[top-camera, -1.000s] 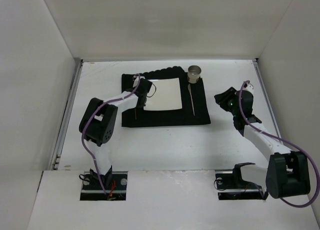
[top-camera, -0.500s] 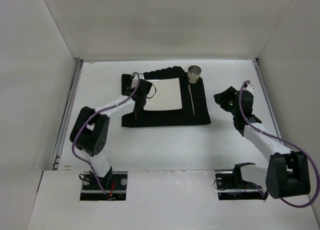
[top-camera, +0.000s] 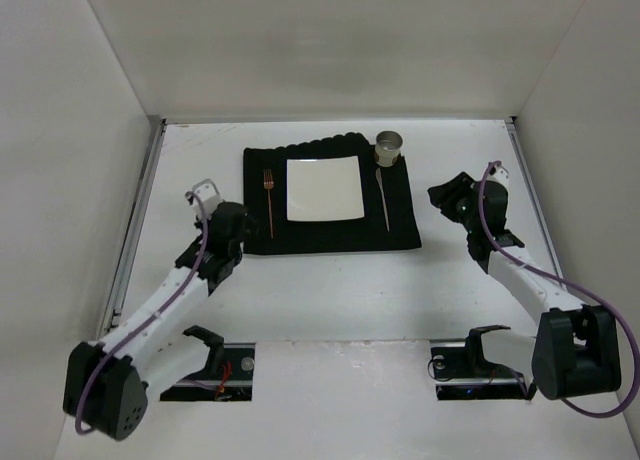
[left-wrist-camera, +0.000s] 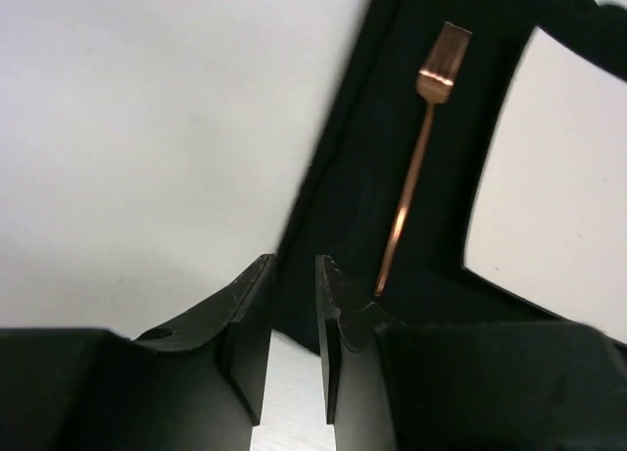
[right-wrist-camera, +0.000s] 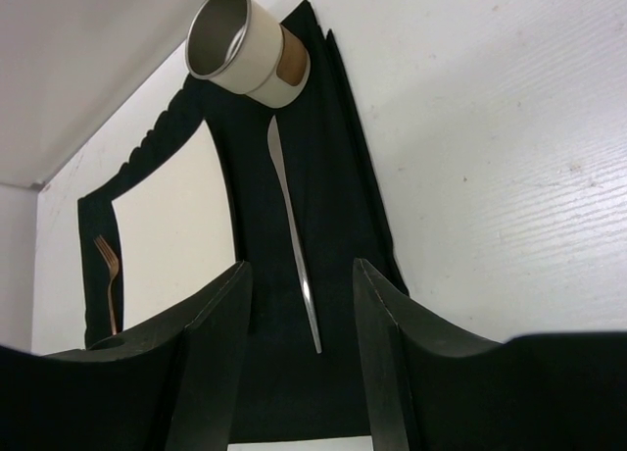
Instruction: Set the dinner table for one person
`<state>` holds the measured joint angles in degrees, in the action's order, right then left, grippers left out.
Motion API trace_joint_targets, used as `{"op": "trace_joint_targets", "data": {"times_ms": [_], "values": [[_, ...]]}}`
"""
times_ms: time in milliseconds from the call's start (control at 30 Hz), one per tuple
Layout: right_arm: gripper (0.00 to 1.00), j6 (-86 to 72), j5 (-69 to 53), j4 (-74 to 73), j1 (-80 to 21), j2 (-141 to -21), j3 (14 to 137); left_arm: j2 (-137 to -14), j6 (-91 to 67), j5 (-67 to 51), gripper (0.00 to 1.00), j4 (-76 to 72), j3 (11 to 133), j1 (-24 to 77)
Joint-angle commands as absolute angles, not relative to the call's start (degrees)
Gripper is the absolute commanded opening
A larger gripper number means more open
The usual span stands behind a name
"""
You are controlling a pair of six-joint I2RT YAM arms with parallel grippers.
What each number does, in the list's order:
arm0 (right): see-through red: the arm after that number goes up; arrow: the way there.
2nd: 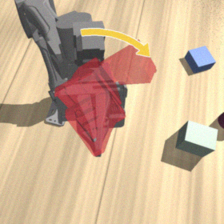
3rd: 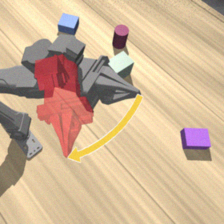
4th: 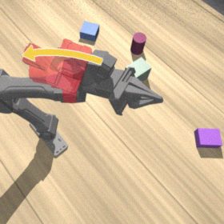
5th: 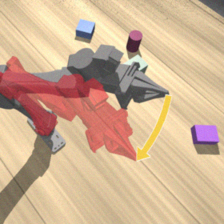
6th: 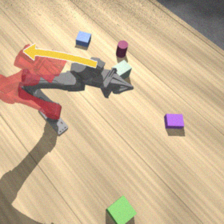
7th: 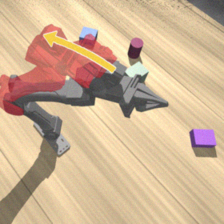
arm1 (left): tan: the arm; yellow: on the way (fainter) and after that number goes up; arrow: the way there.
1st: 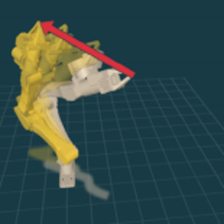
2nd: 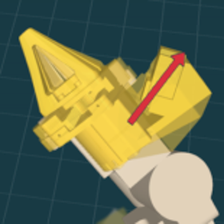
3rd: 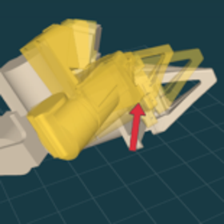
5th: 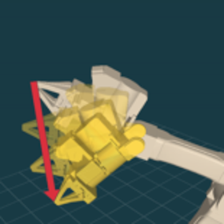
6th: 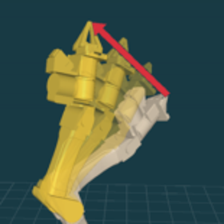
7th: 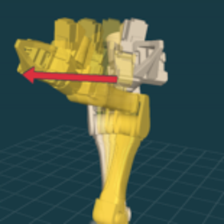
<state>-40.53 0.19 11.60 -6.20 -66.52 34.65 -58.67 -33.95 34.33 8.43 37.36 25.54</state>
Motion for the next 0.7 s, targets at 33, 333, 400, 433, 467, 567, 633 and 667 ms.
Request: {"op": "trace_joint_targets", "data": {"times_ms": [33,333,400,433,467,567,633,667], "values": [[0.52,-40.52,0.70,15.56,-6.19,-65.04,34.19,-48.19,-42.44,34.81,0.24,13.17,29.46,20.97],[0.52,-40.43,0.79,15.64,-6.37,-65.83,34.19,-42.89,-47.46,28.31,0.44,15.03,23.38,12.09],[0.52,-40.25,0.79,15.64,-6.55,-65.92,34.28,-42.89,-47.46,26.81,0.46,13.89,23.03,11.47],[0.52,-40.17,0.79,15.64,-6.55,-65.74,34.28,-42.89,-47.55,26.63,0.47,13.54,23.03,11.29],[0.53,-40.17,0.79,15.64,-6.55,-65.66,34.36,-42.98,-47.55,26.28,0.48,13.36,23.03,10.94],[0.53,-40.34,0.79,15.82,-6.46,-66.09,34.19,-43.94,-47.81,24.97,0.49,13.10,23.55,10.85],[0.53,-40.17,0.79,15.82,-6.55,-66.01,34.36,-44.82,-47.90,24.52,0.49,12.83,23.55,11.20],[0.53,-40.17,0.79,15.82,-6.55,-65.74,34.37,-45.09,-47.90,24.52,0.49,12.75,23.38,11.20]]}}
